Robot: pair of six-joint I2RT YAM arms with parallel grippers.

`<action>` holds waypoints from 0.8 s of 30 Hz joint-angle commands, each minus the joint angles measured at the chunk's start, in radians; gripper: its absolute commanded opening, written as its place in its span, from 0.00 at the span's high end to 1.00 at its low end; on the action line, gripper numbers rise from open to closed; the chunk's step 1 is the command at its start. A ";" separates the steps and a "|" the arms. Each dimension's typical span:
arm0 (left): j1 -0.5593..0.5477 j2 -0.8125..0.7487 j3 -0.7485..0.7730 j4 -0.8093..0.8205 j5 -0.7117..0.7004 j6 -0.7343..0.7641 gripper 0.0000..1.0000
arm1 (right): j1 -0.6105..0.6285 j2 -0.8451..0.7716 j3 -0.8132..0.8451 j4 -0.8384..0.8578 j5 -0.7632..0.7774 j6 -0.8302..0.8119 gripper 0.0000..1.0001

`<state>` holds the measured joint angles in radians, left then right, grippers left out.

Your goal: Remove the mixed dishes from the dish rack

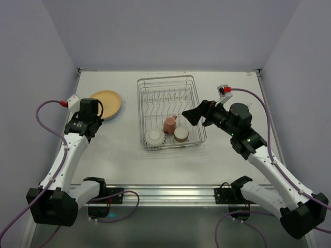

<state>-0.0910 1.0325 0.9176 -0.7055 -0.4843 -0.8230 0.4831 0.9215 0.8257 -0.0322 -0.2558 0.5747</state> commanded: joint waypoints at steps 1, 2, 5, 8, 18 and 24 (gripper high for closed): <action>0.031 0.055 0.033 0.094 -0.071 -0.036 1.00 | -0.003 0.014 0.000 0.015 -0.016 -0.013 0.01; 0.043 0.087 0.050 0.093 -0.083 -0.038 1.00 | -0.005 0.017 0.001 0.012 -0.016 -0.016 0.01; 0.082 0.133 0.067 0.112 -0.103 -0.045 1.00 | -0.006 0.036 0.012 0.006 -0.020 -0.022 0.01; 0.137 0.175 0.057 0.184 -0.057 -0.004 1.00 | -0.009 0.065 0.026 -0.001 -0.031 -0.024 0.01; 0.203 0.377 0.125 0.224 -0.042 0.005 1.00 | -0.011 0.184 0.131 -0.064 -0.066 -0.075 0.01; 0.220 0.485 0.196 0.204 -0.049 0.018 1.00 | -0.011 0.260 0.191 -0.069 -0.102 -0.078 0.01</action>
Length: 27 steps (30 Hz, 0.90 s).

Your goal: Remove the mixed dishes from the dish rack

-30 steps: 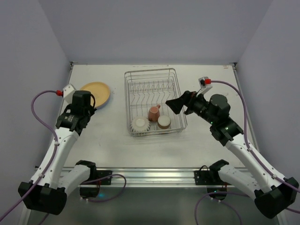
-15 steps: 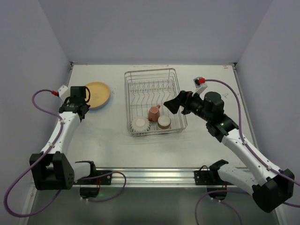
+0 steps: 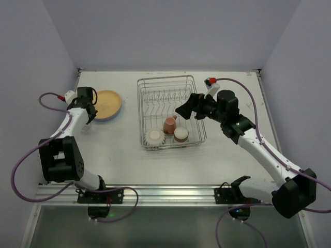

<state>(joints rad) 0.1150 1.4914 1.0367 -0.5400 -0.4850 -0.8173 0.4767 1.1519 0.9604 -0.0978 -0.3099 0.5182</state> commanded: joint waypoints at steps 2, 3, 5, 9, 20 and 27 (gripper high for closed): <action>0.026 0.059 0.106 0.025 -0.049 0.015 1.00 | -0.003 0.046 0.069 -0.005 -0.055 -0.020 0.01; 0.031 0.070 0.112 0.025 -0.040 0.017 1.00 | -0.004 0.058 0.073 -0.005 -0.058 -0.020 0.01; 0.043 0.090 0.123 0.035 -0.001 0.032 1.00 | -0.004 0.068 0.077 -0.005 -0.061 -0.020 0.01; 0.051 0.104 0.131 0.052 0.037 0.061 0.70 | -0.004 0.074 0.078 -0.002 -0.066 -0.027 0.01; 0.055 0.089 0.117 0.072 0.077 0.084 0.45 | 0.005 0.121 0.100 -0.034 -0.069 -0.064 0.01; 0.054 -0.011 0.117 0.058 0.132 0.104 0.31 | 0.042 0.241 0.219 -0.229 0.054 -0.109 0.01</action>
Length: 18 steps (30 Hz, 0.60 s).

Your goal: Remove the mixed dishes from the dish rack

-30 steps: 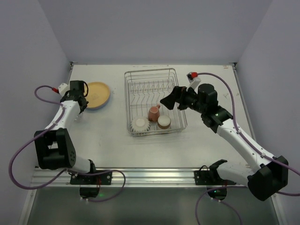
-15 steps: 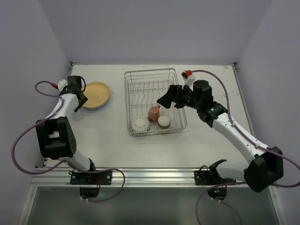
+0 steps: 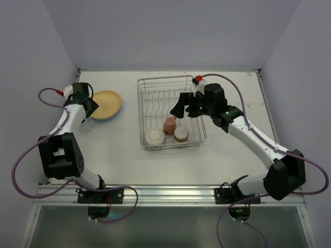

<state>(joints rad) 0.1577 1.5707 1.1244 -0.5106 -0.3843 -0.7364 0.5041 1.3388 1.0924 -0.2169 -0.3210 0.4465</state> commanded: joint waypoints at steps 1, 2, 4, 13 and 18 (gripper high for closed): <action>0.011 -0.119 0.028 0.027 0.041 0.028 0.29 | 0.023 0.066 0.101 -0.128 0.069 -0.040 0.01; 0.011 -0.135 0.025 0.029 0.050 0.031 0.25 | 0.030 0.078 0.112 -0.157 0.074 -0.043 0.01; 0.011 -0.181 0.017 0.027 0.082 0.041 0.12 | 0.050 0.103 0.142 -0.186 0.121 -0.049 0.01; 0.009 -0.380 -0.032 0.037 0.209 0.104 0.00 | 0.137 0.209 0.264 -0.377 0.288 -0.028 0.01; 0.008 -0.475 -0.058 0.041 0.242 0.104 0.00 | 0.195 0.284 0.328 -0.461 0.378 0.142 0.01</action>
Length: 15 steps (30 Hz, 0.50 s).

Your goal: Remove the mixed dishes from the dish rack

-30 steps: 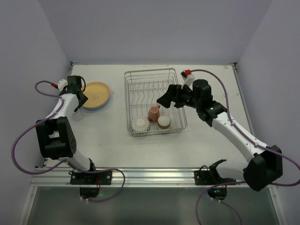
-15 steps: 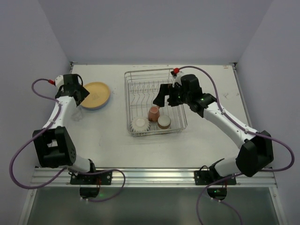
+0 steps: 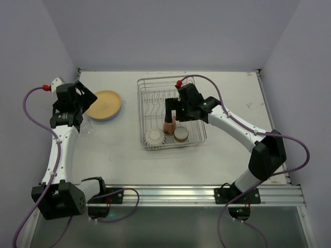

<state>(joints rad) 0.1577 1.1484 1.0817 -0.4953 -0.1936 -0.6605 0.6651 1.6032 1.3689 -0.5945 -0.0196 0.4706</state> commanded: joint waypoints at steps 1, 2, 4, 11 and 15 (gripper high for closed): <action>0.009 -0.065 -0.019 0.024 0.051 0.030 0.00 | 0.042 0.026 0.052 -0.076 0.076 0.146 0.01; 0.008 -0.075 -0.020 0.026 0.048 0.030 0.00 | 0.047 0.035 0.059 -0.082 0.096 0.167 0.01; 0.008 -0.105 -0.028 0.024 0.040 0.027 0.00 | 0.053 0.066 0.091 -0.112 0.128 0.248 0.01; 0.009 -0.187 -0.097 0.037 0.036 0.016 0.00 | 0.062 0.141 0.156 -0.197 0.244 0.468 0.01; 0.008 -0.208 -0.135 0.049 0.062 0.039 0.00 | 0.064 0.152 0.159 -0.166 0.264 0.485 0.01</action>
<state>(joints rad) 0.1577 0.9554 0.9714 -0.4843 -0.1692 -0.6590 0.7227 1.7477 1.5002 -0.7555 0.1844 0.8791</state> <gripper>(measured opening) 0.997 0.989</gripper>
